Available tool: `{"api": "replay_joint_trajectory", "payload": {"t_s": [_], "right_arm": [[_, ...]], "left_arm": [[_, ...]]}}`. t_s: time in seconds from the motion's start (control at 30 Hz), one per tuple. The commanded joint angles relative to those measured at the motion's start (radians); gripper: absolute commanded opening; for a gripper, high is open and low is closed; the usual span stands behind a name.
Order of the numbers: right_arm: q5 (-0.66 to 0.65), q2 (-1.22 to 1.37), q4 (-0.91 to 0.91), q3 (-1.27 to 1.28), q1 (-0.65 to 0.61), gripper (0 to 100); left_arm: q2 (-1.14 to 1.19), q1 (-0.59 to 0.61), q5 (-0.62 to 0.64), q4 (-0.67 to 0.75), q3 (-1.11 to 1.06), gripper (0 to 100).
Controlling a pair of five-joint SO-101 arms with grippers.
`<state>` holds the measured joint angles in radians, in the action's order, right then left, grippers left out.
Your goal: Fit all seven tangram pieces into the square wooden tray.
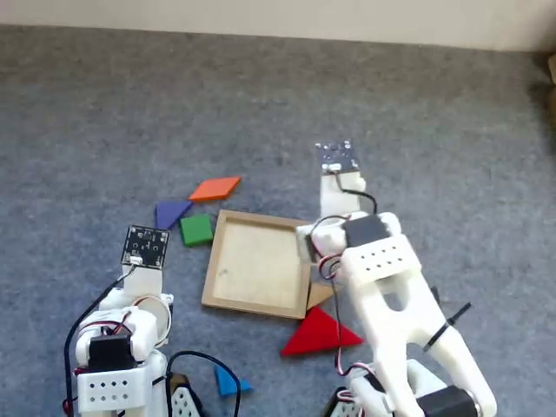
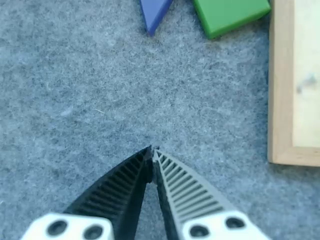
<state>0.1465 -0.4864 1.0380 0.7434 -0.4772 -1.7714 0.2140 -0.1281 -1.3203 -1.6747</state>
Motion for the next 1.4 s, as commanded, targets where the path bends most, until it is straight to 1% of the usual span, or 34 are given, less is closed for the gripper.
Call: {"api": "replay_joint_trajectory", "payload": {"t_s": [0.0,0.1,0.2,0.33,0.43,0.53,0.6,0.7,0.83,1.23,1.3,1.37], "right_arm": [[0.138,-0.047,-0.067,-0.074,-0.077,21.7],[0.195,-0.047,-0.107,-0.074,-0.130,21.7],[0.218,-0.047,-0.159,-0.074,-0.185,21.7],[0.252,-0.033,-0.240,-0.070,-0.226,21.7],[0.276,0.035,-0.248,-0.081,-0.251,21.7],[0.330,0.148,-0.248,-0.081,-0.274,21.7],[0.371,0.217,-0.248,-0.082,-0.275,21.7],[0.381,0.263,-0.248,-0.105,-0.271,21.7],[0.384,0.269,-0.246,-0.113,-0.255,21.8],[0.384,0.275,-0.240,-0.110,-0.260,22.1],[0.382,0.275,-0.229,-0.110,-0.260,24.2],[0.384,0.275,-0.194,-0.116,-0.260,30.4]], "left_arm": [[-0.053,-0.012,-0.006,-0.006,-0.021,1],[-0.053,-0.012,-0.006,-0.006,-0.021,1],[-0.053,-0.012,-0.006,-0.006,-0.021,1],[-0.053,-0.012,-0.006,-0.006,-0.021,1],[-0.053,-0.012,-0.006,-0.006,-0.021,1],[-0.053,-0.012,-0.006,-0.006,-0.021,1],[-0.053,-0.012,-0.006,-0.006,-0.021,1],[-0.053,-0.012,-0.006,-0.006,-0.021,1],[-0.053,-0.012,-0.006,-0.006,-0.021,1],[-0.053,-0.012,-0.006,-0.006,-0.021,1],[-0.053,-0.012,-0.006,-0.006,-0.021,1],[-0.053,-0.012,-0.006,-0.006,-0.021,1]]}}
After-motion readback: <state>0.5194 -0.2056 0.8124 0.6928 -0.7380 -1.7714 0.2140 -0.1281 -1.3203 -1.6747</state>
